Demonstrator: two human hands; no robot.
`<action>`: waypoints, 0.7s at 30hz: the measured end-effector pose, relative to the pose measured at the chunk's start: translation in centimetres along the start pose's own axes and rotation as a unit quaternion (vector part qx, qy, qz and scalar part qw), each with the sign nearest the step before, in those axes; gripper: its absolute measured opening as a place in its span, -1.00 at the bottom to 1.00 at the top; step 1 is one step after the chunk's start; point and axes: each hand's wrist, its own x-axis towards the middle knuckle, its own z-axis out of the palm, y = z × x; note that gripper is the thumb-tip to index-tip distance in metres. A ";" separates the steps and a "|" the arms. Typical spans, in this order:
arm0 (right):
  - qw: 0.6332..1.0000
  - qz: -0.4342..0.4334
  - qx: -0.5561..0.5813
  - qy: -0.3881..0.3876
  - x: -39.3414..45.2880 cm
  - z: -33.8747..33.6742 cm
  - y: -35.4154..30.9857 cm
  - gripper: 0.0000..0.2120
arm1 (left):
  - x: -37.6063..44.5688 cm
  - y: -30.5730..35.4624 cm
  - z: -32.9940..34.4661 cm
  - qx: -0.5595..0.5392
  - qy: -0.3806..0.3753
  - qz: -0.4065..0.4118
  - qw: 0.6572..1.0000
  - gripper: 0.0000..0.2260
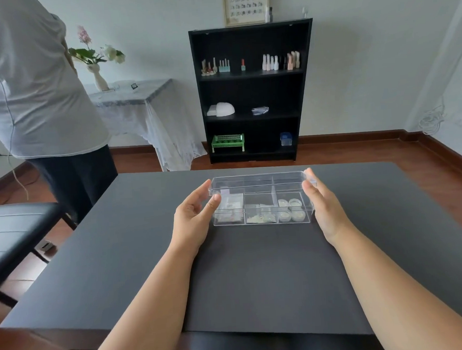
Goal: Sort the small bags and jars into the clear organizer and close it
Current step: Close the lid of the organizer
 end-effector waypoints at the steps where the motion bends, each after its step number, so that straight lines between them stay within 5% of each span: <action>1: 1.000 0.000 -0.004 -0.003 -0.2 0.0 0.0 -0.24 | -0.1 0.0 0.0 -0.006 -0.001 0.003 1.000 -0.50; 21: 0.981 -0.078 -0.179 -0.018 -1.8 -0.2 0.0 -0.43 | -0.6 -0.2 -0.3 0.023 -0.020 0.023 0.999 -0.77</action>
